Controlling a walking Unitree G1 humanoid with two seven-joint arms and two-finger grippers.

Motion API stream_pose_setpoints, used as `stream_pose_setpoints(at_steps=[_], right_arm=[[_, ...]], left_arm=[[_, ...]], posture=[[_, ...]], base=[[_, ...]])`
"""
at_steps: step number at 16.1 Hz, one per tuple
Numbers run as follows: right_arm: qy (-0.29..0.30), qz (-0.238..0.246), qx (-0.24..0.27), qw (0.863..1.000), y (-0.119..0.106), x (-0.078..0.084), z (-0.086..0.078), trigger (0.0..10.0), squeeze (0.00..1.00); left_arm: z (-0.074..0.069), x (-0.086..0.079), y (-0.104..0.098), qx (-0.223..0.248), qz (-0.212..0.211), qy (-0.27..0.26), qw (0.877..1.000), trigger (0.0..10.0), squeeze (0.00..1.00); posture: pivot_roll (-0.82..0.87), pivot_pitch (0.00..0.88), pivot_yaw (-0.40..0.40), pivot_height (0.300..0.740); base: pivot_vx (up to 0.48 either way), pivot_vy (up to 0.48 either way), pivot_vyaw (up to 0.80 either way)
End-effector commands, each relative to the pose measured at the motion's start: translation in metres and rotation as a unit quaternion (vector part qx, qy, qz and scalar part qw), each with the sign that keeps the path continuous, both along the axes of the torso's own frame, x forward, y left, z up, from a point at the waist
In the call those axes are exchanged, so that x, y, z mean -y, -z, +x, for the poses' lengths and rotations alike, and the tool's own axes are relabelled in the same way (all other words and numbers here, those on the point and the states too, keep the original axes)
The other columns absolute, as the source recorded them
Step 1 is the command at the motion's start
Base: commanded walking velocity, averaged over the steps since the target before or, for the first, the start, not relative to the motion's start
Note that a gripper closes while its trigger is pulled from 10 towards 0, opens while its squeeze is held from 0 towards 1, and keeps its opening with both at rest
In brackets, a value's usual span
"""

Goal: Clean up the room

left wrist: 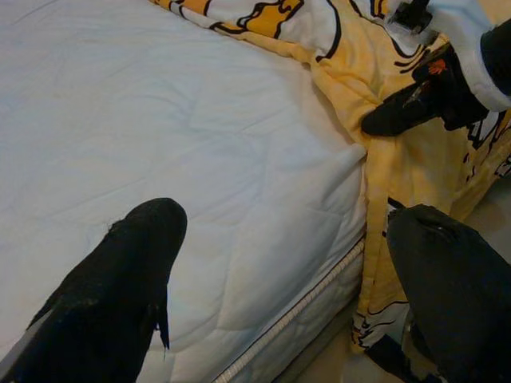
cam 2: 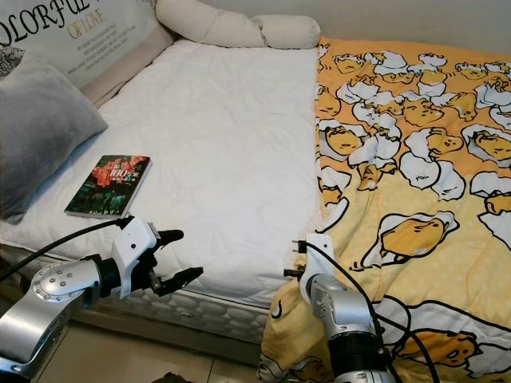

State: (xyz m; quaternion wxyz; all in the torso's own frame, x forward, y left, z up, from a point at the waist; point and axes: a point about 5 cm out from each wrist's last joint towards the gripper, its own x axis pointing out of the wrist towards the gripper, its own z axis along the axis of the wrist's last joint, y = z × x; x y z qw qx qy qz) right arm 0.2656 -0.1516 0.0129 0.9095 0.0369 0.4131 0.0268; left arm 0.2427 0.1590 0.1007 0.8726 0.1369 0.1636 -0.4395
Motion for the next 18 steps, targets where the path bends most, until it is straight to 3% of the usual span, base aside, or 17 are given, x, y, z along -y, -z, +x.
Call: stream_pose_setpoints(at_steps=[1, 4, 6, 8, 9, 11, 12, 13, 15, 16, 17, 18], right_arm=[[-0.023, 0.020, 0.022, 0.999, -0.011, -0.004, 0.004, 0.0, 0.00], [-0.133, 0.122, 0.095, 0.979, -0.047, -0.017, -0.001, 0.0, 0.00], [-0.175, 0.157, 0.113, 0.965, -0.064, -0.018, -0.007, 0.0, 0.00], [-0.218, 0.163, 0.078, 0.959, -0.065, -0.018, -0.023, 0.0, 0.00], [-0.227, 0.127, 0.011, 0.966, -0.048, -0.012, -0.038, 0.0, 0.00], [-0.253, 0.040, -0.097, 0.962, -0.016, 0.004, -0.070, 0.0, 0.00], [-0.256, 0.018, -0.113, 0.960, -0.010, 0.009, -0.077, 0.0, 0.00], [-0.220, 0.015, -0.121, 0.968, -0.003, 0.013, -0.080, 0.0, 0.00], [-0.162, -0.005, -0.120, 0.979, 0.049, 0.019, -0.079, 0.0, 0.00], [-0.134, 0.033, -0.084, 0.987, 0.058, 0.014, -0.074, 3.2, 0.00], [-0.111, 0.066, -0.051, 0.990, 0.054, 0.009, -0.067, 10.0, 0.00], [-0.102, 0.086, -0.035, 0.990, 0.049, 0.005, -0.062, 10.0, 0.00]], left_arm=[[0.001, -0.003, 0.001, 0.002, 0.007, -0.003, 1.000, 10.0, 0.00], [-0.001, -0.003, 0.000, 0.004, 0.009, -0.001, 1.000, 10.0, 0.00], [-0.003, -0.003, 0.000, 0.003, 0.009, 0.003, 1.000, 10.0, 0.00], [-0.004, -0.002, 0.001, 0.001, 0.009, 0.007, 1.000, 10.0, 0.00], [-0.006, -0.001, 0.002, 0.000, 0.008, 0.008, 1.000, 10.0, 0.00], [-0.012, 0.002, 0.003, -0.005, 0.003, 0.008, 1.000, 10.0, 0.00], [-0.013, 0.002, 0.004, -0.006, 0.003, 0.007, 1.000, 10.0, 0.00], [-0.015, 0.002, 0.004, -0.006, 0.004, 0.005, 1.000, 10.0, 0.00], [-0.015, 0.001, 0.006, -0.005, 0.010, 0.001, 1.000, 10.0, 0.00], [-0.015, 0.000, 0.005, -0.001, 0.012, -0.003, 1.000, 10.0, 0.00], [-0.014, -0.001, 0.005, 0.002, 0.016, -0.005, 1.000, 10.0, 0.00], [-0.012, -0.002, 0.004, 0.005, 0.018, -0.007, 1.000, 10.0, 0.00]], posture=[[-0.02, 0.000, 0.008, 0.740], [-0.03, 0.000, 0.017, 0.740], [-0.04, 0.000, 0.021, 0.740], [-0.04, 0.000, 0.018, 0.740], [-0.04, 0.000, 0.015, 0.740], [-0.03, 0.000, 0.006, 0.740], [-0.03, 0.000, 0.006, 0.740], [-0.03, 0.000, 0.000, 0.740], [-0.02, 0.000, 0.002, 0.740], [-0.03, 0.000, 0.007, 0.740], [-0.03, 0.000, 0.013, 0.740], [-0.03, 0.000, 0.013, 0.740]], base=[[0.000, 0.000, 0.00], [0.000, 0.000, 0.00], [0.000, 0.000, 0.00], [0.000, 0.000, 0.00], [0.000, 0.000, 0.00], [0.000, 0.000, 0.00], [0.000, 0.000, 0.00], [0.000, 0.000, 0.00], [0.000, 0.000, 0.00], [0.000, 0.000, 0.00], [0.000, 0.000, 0.00], [0.000, 0.000, 0.00]])
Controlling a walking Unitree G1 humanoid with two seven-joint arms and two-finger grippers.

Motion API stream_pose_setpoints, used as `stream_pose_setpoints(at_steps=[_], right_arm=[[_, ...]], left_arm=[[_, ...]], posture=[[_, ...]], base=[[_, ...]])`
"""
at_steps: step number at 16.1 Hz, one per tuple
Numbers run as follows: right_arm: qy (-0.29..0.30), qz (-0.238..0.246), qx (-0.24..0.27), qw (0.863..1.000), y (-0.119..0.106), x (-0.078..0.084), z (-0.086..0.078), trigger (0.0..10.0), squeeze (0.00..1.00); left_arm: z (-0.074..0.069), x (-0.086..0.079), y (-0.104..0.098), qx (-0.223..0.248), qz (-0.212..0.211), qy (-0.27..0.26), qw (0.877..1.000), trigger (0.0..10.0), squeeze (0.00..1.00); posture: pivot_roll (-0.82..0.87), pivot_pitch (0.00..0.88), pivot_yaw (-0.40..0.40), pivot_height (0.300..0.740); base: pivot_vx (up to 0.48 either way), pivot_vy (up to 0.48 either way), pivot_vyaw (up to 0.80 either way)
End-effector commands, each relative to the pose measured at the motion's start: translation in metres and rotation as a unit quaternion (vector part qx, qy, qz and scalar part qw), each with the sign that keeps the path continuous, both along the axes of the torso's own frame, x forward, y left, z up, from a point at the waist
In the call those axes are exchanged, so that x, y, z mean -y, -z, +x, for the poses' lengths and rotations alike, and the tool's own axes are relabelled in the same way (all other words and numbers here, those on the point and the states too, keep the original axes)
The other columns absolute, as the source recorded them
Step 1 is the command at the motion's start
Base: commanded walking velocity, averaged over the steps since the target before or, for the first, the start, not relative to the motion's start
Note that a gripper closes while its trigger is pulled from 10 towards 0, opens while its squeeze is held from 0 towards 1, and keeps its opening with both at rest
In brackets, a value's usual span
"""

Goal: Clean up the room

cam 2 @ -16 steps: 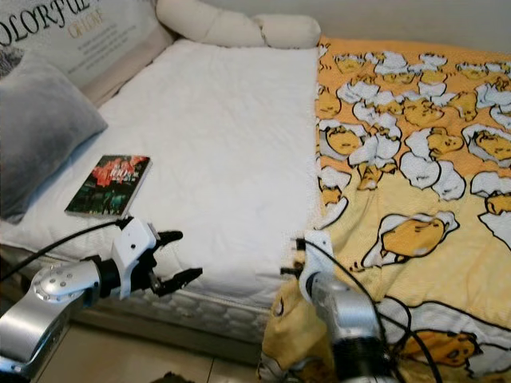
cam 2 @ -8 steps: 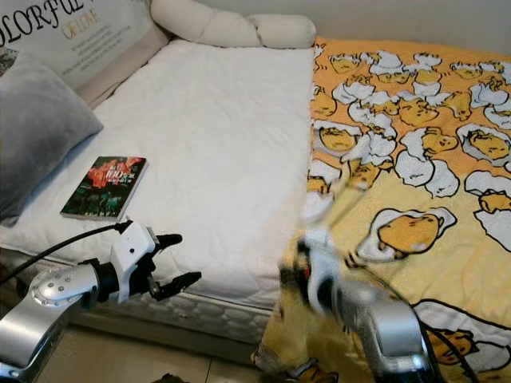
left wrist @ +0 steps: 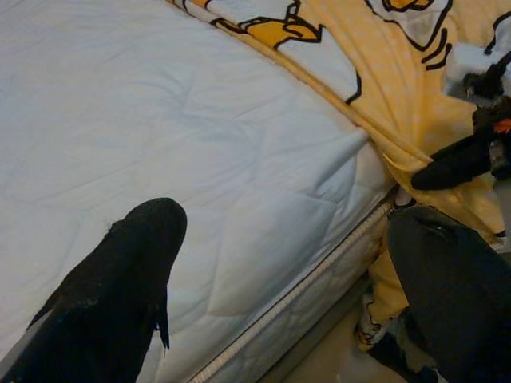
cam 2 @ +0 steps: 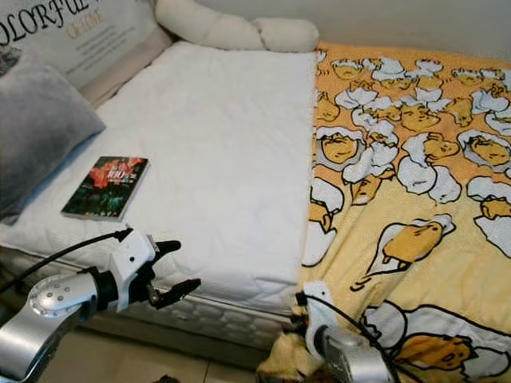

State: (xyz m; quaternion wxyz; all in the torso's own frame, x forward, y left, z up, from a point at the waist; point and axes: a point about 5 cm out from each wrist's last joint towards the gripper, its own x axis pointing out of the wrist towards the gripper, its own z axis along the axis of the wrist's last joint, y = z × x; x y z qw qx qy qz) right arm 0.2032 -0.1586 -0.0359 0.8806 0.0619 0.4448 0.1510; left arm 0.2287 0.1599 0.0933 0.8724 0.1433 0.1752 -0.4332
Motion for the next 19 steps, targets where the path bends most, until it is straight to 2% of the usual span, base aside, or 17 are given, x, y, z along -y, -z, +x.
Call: stream_pose_setpoints(at_steps=[1, 2, 3, 4, 5, 6, 8, 10, 11, 12, 14, 16, 17, 18, 19], right_arm=[[0.008, 0.035, 0.015, 0.999, -0.007, -0.006, 0.005, 10.0, 0.85], [0.009, 0.042, 0.026, 0.999, -0.011, -0.008, 0.008, 10.0, 0.85], [0.006, 0.065, 0.056, 0.996, -0.015, -0.014, 0.015, 10.0, 1.00], [-0.003, 0.073, 0.073, 0.995, -0.017, -0.015, 0.017, 10.0, 1.00], [-0.015, 0.094, 0.117, 0.989, -0.027, -0.017, 0.022, 10.0, 1.00], [-0.020, 0.105, 0.137, 0.985, -0.036, -0.018, 0.024, 10.0, 1.00], [-0.053, 0.103, 0.156, 0.981, -0.047, -0.019, 0.025, 10.0, 1.00], [-0.136, 0.093, 0.150, 0.975, -0.057, -0.018, 0.018, 10.0, 1.00], [-0.146, 0.093, 0.149, 0.973, -0.058, -0.017, 0.017, 10.0, 1.00], [-0.153, 0.098, 0.167, 0.969, -0.070, -0.012, 0.020, 10.0, 1.00], [-0.118, 0.069, 0.212, 0.968, -0.085, -0.002, 0.032, 10.0, 1.00], [-0.057, 0.026, 0.265, 0.962, -0.099, 0.007, 0.046, 10.0, 1.00], [-0.037, 0.000, 0.280, 0.959, -0.100, 0.009, 0.051, 10.0, 0.87], [0.003, -0.020, 0.301, 0.953, -0.104, 0.009, 0.057, 10.0, 0.00], [0.038, -0.025, 0.316, 0.948, -0.107, 0.008, 0.060, 10.0, 0.00]], left_arm=[[0.004, -0.003, -0.004, 0.014, 0.009, -0.004, 1.000, 10.0, 0.00], [0.005, -0.003, -0.004, 0.016, 0.010, -0.005, 1.000, 10.0, 0.00], [0.007, -0.004, -0.006, 0.020, 0.012, -0.008, 1.000, 10.0, 0.00], [0.008, -0.004, -0.006, 0.022, 0.013, -0.008, 1.000, 10.0, 0.00], [0.008, -0.004, -0.006, 0.024, 0.014, -0.010, 1.000, 10.0, 0.00], [0.009, -0.005, -0.006, 0.025, 0.014, -0.010, 1.000, 10.0, 0.00], [0.009, -0.004, -0.006, 0.024, 0.014, -0.008, 1.000, 10.0, 0.00], [0.010, -0.003, -0.006, 0.022, 0.013, -0.003, 1.000, 10.0, 0.00], [0.010, -0.002, -0.006, 0.022, 0.013, -0.003, 1.000, 10.0, 0.00], [0.012, -0.003, -0.006, 0.023, 0.013, -0.003, 1.000, 10.0, 0.00], [0.015, -0.002, -0.008, 0.031, 0.005, -0.009, 0.999, 10.0, 0.00], [0.023, 0.002, -0.013, 0.044, -0.035, -0.058, 0.997, 10.0, 0.00], [0.028, 0.003, -0.015, 0.059, -0.052, -0.094, 0.992, 10.0, 0.00], [0.036, 0.004, -0.019, 0.088, -0.077, -0.161, 0.980, 10.0, 0.00], [0.039, 0.004, -0.023, 0.111, -0.089, -0.198, 0.970, 10.0, 0.00]], posture=[[-0.02, 0.000, 0.016, 0.740], [-0.02, 0.000, 0.016, 0.740], [-0.02, 0.000, 0.017, 0.740], [-0.02, 0.000, 0.020, 0.740], [-0.02, 0.000, 0.021, 0.740], [-0.03, 0.000, 0.023, 0.740], [-0.03, 0.000, 0.024, 0.740], [-0.04, 0.000, 0.026, 0.740], [-0.04, 0.000, 0.026, 0.740], [-0.04, 0.000, 0.028, 0.740], [-0.04, 0.000, 0.028, 0.740], [-0.06, 0.000, 0.037, 0.740], [-0.06, 0.000, 0.039, 0.740], [-0.06, 0.000, 0.034, 0.740], [-0.05, 0.000, 0.031, 0.740]], base=[[0.000, 0.000, 0.00], [0.000, 0.000, 0.00], [0.000, 0.000, 0.00], [0.000, 0.000, 0.00], [0.000, 0.000, 0.00], [0.000, 0.000, 0.00], [0.000, 0.000, 0.00], [0.000, 0.000, 0.00], [0.000, 0.000, 0.00], [0.000, 0.000, 0.00], [0.000, 0.000, 0.00], [0.000, 0.000, 0.00], [0.000, 0.000, 0.00], [0.000, 0.000, 0.00], [0.000, 0.000, 0.00]])
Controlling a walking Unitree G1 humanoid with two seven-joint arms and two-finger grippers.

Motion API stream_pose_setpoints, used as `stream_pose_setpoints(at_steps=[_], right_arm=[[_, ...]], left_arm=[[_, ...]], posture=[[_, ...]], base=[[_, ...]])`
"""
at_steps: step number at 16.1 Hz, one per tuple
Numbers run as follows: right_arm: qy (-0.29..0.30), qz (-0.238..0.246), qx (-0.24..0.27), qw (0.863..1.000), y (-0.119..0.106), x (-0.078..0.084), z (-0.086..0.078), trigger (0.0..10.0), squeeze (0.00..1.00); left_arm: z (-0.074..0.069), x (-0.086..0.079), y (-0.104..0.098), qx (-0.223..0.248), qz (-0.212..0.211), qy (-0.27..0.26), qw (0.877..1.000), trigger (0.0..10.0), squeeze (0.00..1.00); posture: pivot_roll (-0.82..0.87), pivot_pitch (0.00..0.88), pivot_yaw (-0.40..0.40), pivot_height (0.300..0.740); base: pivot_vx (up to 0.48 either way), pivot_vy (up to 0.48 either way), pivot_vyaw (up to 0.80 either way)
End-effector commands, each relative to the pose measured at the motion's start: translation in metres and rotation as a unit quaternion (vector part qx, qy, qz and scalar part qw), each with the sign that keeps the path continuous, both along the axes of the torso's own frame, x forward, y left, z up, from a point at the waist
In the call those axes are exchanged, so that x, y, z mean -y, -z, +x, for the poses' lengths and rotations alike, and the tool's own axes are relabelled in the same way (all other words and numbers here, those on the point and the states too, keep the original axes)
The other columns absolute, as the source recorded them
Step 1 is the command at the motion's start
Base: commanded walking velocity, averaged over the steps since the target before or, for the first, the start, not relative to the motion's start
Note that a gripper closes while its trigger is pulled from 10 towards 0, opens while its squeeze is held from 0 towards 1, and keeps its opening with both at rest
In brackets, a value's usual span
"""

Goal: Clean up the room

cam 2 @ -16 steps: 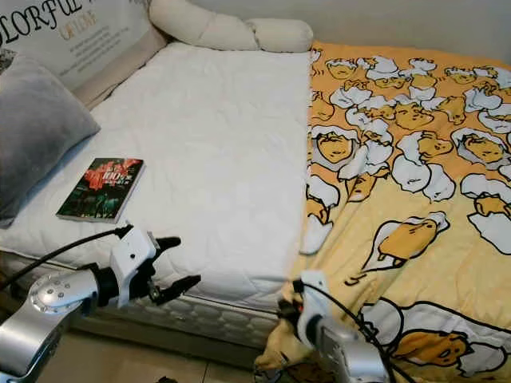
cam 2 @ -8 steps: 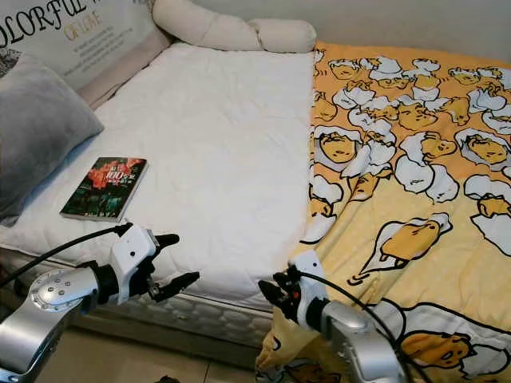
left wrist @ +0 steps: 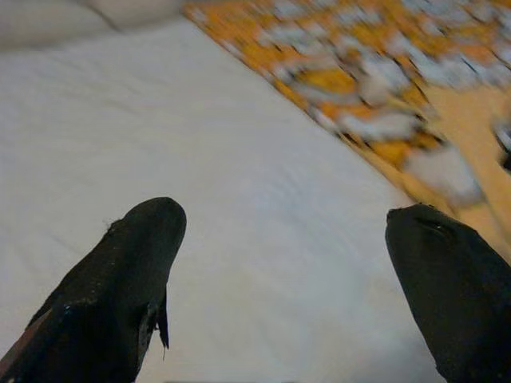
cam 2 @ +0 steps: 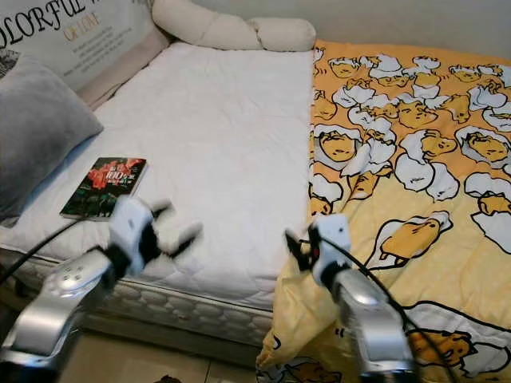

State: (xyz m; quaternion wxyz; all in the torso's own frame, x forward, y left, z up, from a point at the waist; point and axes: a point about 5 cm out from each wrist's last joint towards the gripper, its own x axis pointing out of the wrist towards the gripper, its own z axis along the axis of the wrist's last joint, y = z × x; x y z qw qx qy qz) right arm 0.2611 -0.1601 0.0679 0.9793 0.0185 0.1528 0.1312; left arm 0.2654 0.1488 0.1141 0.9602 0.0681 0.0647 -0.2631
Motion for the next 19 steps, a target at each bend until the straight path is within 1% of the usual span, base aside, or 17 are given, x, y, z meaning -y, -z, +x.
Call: stream_pose_setpoints(at_steps=[1, 2, 4, 5, 7, 10, 12, 13, 14, 15, 16, 19], right_arm=[[0.027, -0.010, 0.009, 1.000, -0.003, 0.005, 0.002, 10.0, 0.00], [0.047, 0.011, 0.016, 0.999, -0.005, 0.001, 0.001, 10.0, 0.00], [0.048, 0.009, 0.035, 0.998, -0.008, -0.007, -0.001, 10.0, 0.00], [0.058, 0.013, 0.048, 0.997, -0.010, -0.010, -0.002, 10.0, 0.00], [0.074, 0.027, 0.064, 0.995, -0.015, -0.009, -0.005, 10.0, 0.00], [0.079, 0.031, 0.067, 0.994, -0.015, -0.006, -0.010, 10.0, 0.00], [0.099, 0.018, 0.055, 0.993, -0.009, 0.002, -0.018, 10.0, 0.00], [0.102, 0.015, 0.054, 0.993, -0.008, 0.003, -0.019, 10.0, 0.00], [0.105, 0.007, 0.052, 0.993, -0.008, 0.005, -0.021, 10.0, 0.00], [0.100, -0.021, 0.056, 0.993, -0.006, 0.006, -0.022, 10.0, 0.00], [0.095, -0.033, 0.056, 0.993, -0.005, 0.006, -0.023, 10.0, 0.00], [0.101, -0.028, 0.052, 0.993, -0.006, 0.009, -0.024, 10.0, 0.00]], left_arm=[[0.003, -0.009, -0.002, 0.015, 0.014, -0.037, 0.999, 10.0, 0.00], [0.002, -0.009, -0.002, 0.018, 0.001, -0.056, 0.998, 10.0, 0.00], [0.002, -0.012, -0.002, 0.017, -0.014, -0.088, 0.996, 10.0, 0.00], [0.002, -0.015, -0.002, 0.020, -0.023, -0.113, 0.993, 10.0, 0.00], [0.000, -0.018, -0.004, 0.024, -0.035, -0.137, 0.990, 10.0, 0.00], [-0.003, -0.016, -0.006, 0.032, -0.031, -0.131, 0.990, 10.0, 0.00], [-0.004, -0.014, -0.009, 0.035, -0.029, -0.131, 0.990, 10.0, 0.00], [-0.004, -0.014, -0.009, 0.035, -0.029, -0.132, 0.990, 10.0, 0.00], [-0.005, -0.014, -0.009, 0.035, -0.028, -0.133, 0.990, 10.0, 0.00], [-0.007, -0.014, -0.008, 0.034, -0.016, -0.129, 0.991, 10.0, 0.00], [-0.007, -0.014, -0.007, 0.032, -0.012, -0.129, 0.991, 10.0, 0.00], [-0.008, -0.012, -0.006, 0.033, -0.004, -0.125, 0.992, 10.0, 0.00]], posture=[[-0.05, 0.000, 0.028, 0.740], [-0.05, 0.000, 0.026, 0.740], [-0.05, 0.000, 0.029, 0.740], [-0.05, 0.000, 0.029, 0.740], [-0.04, 0.000, 0.033, 0.740], [-0.04, 0.000, 0.032, 0.740], [-0.04, 0.000, 0.035, 0.740], [-0.04, 0.000, 0.035, 0.740], [-0.04, 0.000, 0.037, 0.740], [-0.04, 0.000, 0.040, 0.740], [-0.04, 0.000, 0.039, 0.740], [-0.04, 0.000, 0.034, 0.740]], base=[[0.000, 0.000, 0.00], [0.000, 0.000, 0.00], [0.000, 0.000, 0.00], [0.000, 0.000, -0.73], [0.000, 0.000, -0.80], [0.000, 0.000, -0.80], [0.000, -0.362, -0.66], [0.000, -0.390, -0.51], [0.000, -0.386, 0.00], [0.000, -0.390, 0.00], [0.000, -0.386, 0.00], [0.000, -0.386, 0.00]])
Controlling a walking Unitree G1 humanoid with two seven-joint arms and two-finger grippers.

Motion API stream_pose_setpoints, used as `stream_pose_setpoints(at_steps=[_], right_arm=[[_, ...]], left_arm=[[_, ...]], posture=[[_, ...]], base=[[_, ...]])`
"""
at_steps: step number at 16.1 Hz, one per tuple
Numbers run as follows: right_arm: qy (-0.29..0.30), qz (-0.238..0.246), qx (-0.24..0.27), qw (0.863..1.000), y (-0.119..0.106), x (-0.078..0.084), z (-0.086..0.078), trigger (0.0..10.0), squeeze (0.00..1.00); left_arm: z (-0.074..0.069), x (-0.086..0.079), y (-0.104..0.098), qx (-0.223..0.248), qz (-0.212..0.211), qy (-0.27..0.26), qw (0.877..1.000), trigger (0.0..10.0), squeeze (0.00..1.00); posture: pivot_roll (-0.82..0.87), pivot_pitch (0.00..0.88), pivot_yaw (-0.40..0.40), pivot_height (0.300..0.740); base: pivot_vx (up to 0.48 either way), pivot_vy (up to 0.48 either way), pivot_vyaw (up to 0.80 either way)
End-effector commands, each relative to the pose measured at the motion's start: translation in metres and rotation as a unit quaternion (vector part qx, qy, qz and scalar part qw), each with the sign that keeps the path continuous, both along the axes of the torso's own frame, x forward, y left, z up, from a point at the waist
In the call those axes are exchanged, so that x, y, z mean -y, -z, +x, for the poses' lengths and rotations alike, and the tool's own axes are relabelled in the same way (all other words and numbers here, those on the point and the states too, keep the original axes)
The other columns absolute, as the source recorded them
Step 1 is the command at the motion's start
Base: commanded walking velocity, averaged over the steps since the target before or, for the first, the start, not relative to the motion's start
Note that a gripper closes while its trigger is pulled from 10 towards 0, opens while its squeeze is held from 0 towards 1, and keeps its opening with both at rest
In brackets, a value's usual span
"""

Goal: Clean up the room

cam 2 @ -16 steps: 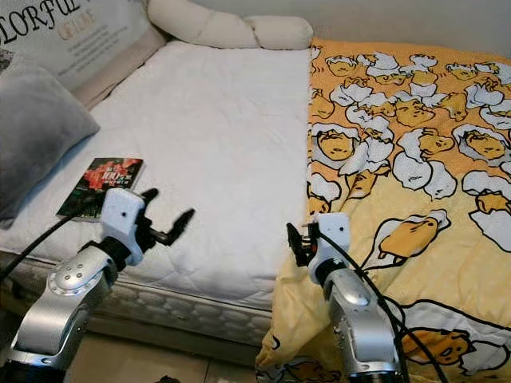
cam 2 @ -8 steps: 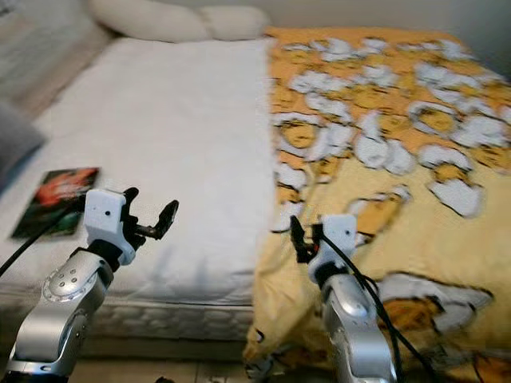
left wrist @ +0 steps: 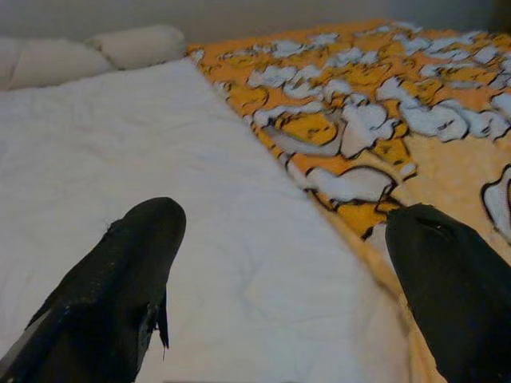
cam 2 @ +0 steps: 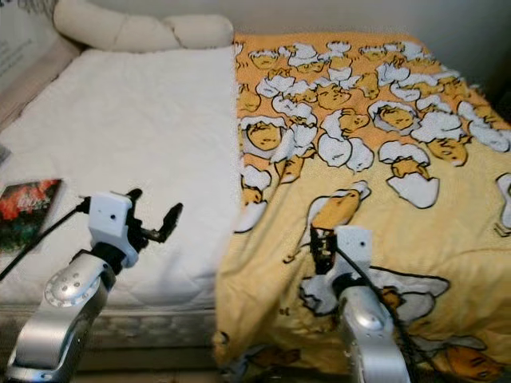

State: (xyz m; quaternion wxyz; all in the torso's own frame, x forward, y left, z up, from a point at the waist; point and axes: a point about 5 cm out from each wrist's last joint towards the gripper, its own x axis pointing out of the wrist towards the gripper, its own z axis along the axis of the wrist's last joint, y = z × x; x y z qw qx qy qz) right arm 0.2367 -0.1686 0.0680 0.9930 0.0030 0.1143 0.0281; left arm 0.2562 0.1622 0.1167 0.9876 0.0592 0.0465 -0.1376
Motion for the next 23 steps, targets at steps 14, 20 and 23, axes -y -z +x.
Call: stream_pose_setpoints(at_steps=[14, 20, 23], right_arm=[[0.014, 0.016, 0.000, 1.000, 0.001, 0.003, -0.016, 10.0, 0.00], [0.046, 0.046, -0.008, 0.998, 0.007, 0.004, -0.021, 10.0, 0.00], [0.047, 0.044, -0.009, 0.998, 0.008, 0.004, -0.022, 10.0, 0.00]], left_arm=[[-0.003, 0.009, 0.001, 0.007, 0.014, 0.018, 1.000, 10.0, 0.00], [-0.003, 0.010, 0.002, 0.006, 0.010, 0.024, 1.000, 10.0, 0.00], [-0.005, 0.011, 0.004, 0.003, 0.012, 0.028, 1.000, 10.0, 0.00]], posture=[[-0.06, 0.000, 0.013, 0.740], [-0.05, 0.000, 0.007, 0.740], [-0.05, 0.000, 0.006, 0.740]], base=[[0.000, -0.370, 0.00], [0.000, -0.106, -0.38], [0.000, 0.000, -0.79]])
